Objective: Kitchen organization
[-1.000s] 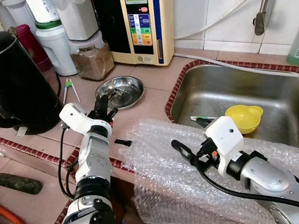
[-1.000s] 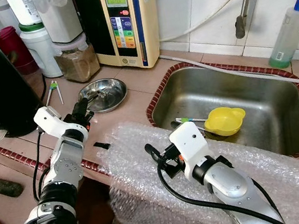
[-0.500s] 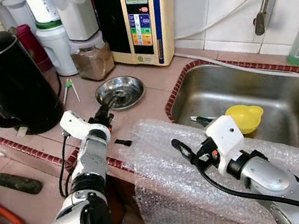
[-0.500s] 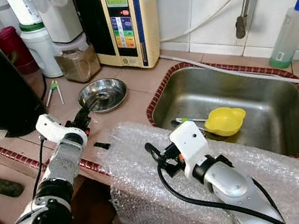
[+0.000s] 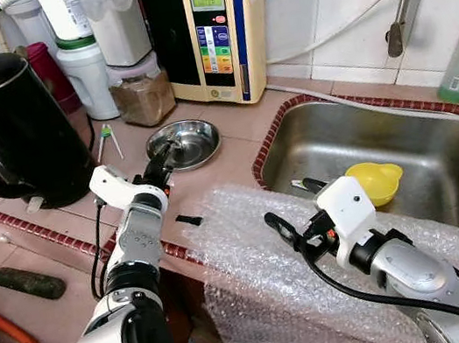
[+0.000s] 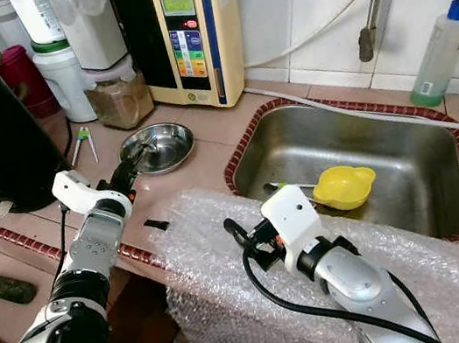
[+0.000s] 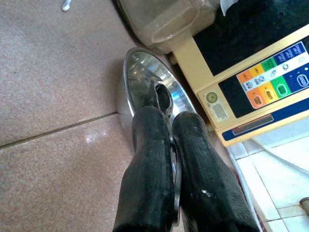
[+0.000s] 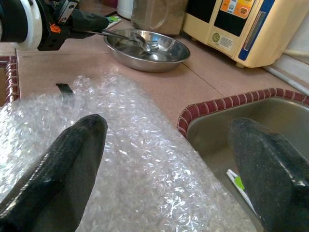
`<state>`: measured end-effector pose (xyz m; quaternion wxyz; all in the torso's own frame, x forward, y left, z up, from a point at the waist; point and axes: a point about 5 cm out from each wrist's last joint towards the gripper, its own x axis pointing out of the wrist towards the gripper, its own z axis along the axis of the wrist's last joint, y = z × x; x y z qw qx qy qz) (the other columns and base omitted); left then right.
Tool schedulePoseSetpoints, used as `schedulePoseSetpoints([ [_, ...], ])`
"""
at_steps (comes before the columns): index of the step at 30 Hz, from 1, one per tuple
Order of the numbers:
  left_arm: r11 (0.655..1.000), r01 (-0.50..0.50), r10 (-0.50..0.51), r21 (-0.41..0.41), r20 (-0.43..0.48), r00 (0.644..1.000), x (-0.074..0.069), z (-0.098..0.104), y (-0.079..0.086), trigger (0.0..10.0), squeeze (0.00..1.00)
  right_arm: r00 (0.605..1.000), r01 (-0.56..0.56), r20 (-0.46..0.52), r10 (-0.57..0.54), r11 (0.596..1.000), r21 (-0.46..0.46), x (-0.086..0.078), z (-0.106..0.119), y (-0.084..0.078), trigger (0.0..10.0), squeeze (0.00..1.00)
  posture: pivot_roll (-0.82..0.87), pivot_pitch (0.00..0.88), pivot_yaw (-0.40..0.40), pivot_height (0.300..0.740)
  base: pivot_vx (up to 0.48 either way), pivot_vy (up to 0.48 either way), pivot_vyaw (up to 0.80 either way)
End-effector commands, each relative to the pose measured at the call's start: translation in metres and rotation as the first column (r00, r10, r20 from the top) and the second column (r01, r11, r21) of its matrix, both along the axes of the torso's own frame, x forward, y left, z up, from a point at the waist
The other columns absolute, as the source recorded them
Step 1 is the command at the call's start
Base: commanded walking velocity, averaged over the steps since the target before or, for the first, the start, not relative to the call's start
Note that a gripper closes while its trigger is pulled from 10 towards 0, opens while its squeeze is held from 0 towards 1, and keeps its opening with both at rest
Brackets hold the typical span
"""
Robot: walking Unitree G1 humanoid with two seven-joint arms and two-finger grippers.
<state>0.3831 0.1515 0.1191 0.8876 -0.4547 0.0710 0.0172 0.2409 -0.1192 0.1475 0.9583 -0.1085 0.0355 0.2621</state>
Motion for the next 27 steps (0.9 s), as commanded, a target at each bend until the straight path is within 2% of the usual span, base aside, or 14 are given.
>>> schedulePoseSetpoints([
  [1,1.000,-0.014,0.015,0.009,-0.112,0.994,-0.007,-0.020,0.004,10.0,0.00,1.000,0.003,0.010,-0.003,1.000,-0.012,0.003,0.001,-0.002,10.0,0.00,-0.17,0.000,0.062,0.740,0.000,0.000,0.00],
  [2,1.000,-0.013,0.013,0.000,-0.111,0.994,-0.007,-0.019,0.004,10.0,0.15,1.000,0.002,0.010,-0.002,1.000,-0.013,0.003,0.001,-0.002,10.0,0.00,-0.17,0.000,0.061,0.740,0.000,0.000,0.00],
  [3,1.000,-0.012,0.011,-0.002,-0.111,0.994,-0.007,-0.019,0.004,10.0,0.96,1.000,0.002,0.010,-0.002,1.000,-0.014,0.003,0.001,-0.002,10.0,0.00,-0.17,0.000,0.061,0.740,0.000,0.000,0.00],
  [4,1.000,-0.008,0.008,0.001,-0.110,0.994,-0.007,-0.019,0.003,10.0,1.00,1.000,0.001,0.010,-0.001,1.000,-0.015,0.003,0.001,-0.002,10.0,0.00,-0.17,0.000,0.060,0.740,0.000,0.000,0.00],
  [12,0.996,0.077,-0.082,-0.043,-0.106,0.991,-0.006,-0.017,-0.011,10.0,1.00,1.000,0.004,0.008,-0.004,1.000,-0.019,0.001,0.001,-0.002,10.0,0.00,-0.18,0.000,0.064,0.740,0.000,0.000,0.00],
  [19,0.997,0.071,-0.073,-0.037,-0.057,0.996,-0.006,-0.012,-0.010,10.0,0.98,1.000,0.010,0.006,-0.010,1.000,-0.019,0.000,0.000,-0.003,10.0,0.00,-0.18,0.000,0.066,0.740,0.000,0.000,0.00],
  [20,0.996,0.079,-0.081,-0.035,-0.060,0.995,-0.006,-0.013,-0.011,10.0,0.19,1.000,0.009,0.006,-0.009,1.000,-0.017,0.000,0.001,-0.003,10.0,0.00,-0.18,0.002,0.065,0.740,0.000,0.000,0.00],
  [21,0.996,0.091,-0.092,-0.027,-0.065,0.994,-0.007,-0.014,-0.011,10.0,0.00,1.000,0.007,0.007,-0.007,1.000,-0.016,0.000,0.001,-0.002,10.0,0.00,-0.18,0.002,0.065,0.740,0.000,0.000,0.00],
  [23,0.995,0.094,-0.096,-0.024,-0.067,0.993,-0.007,-0.015,-0.011,10.0,0.00,1.000,0.007,0.007,-0.007,1.000,-0.017,0.001,0.001,-0.002,10.0,0.00,-0.18,0.002,0.065,0.740,0.000,0.000,0.00],
  [24,0.995,0.097,-0.099,-0.026,-0.068,0.993,-0.007,-0.015,-0.011,4.0,0.00,1.000,0.005,0.008,-0.005,1.000,-0.017,0.001,0.001,-0.002,10.0,0.00,-0.18,0.003,0.061,0.740,0.000,0.000,0.00],
  [25,0.995,0.099,-0.101,-0.030,-0.063,0.993,-0.007,-0.014,-0.011,3.1,0.00,1.000,0.005,0.009,-0.004,1.000,-0.017,0.001,0.001,-0.002,10.0,0.00,-0.18,0.003,0.061,0.740,0.000,0.000,0.00],
  [26,0.994,0.100,-0.102,-0.032,-0.060,0.993,-0.007,-0.014,-0.011,3.1,0.00,1.000,0.004,0.009,-0.004,1.000,-0.017,0.001,0.001,-0.002,10.0,0.00,-0.18,0.003,0.061,0.740,0.000,0.000,0.00],
  [27,0.994,0.105,-0.107,-0.040,-0.051,0.993,-0.007,-0.013,-0.012,0.0,0.00,1.000,0.003,0.009,-0.003,1.000,-0.017,0.001,0.001,-0.002,10.0,0.00,-0.18,0.003,0.061,0.740,0.000,0.000,0.00],
])
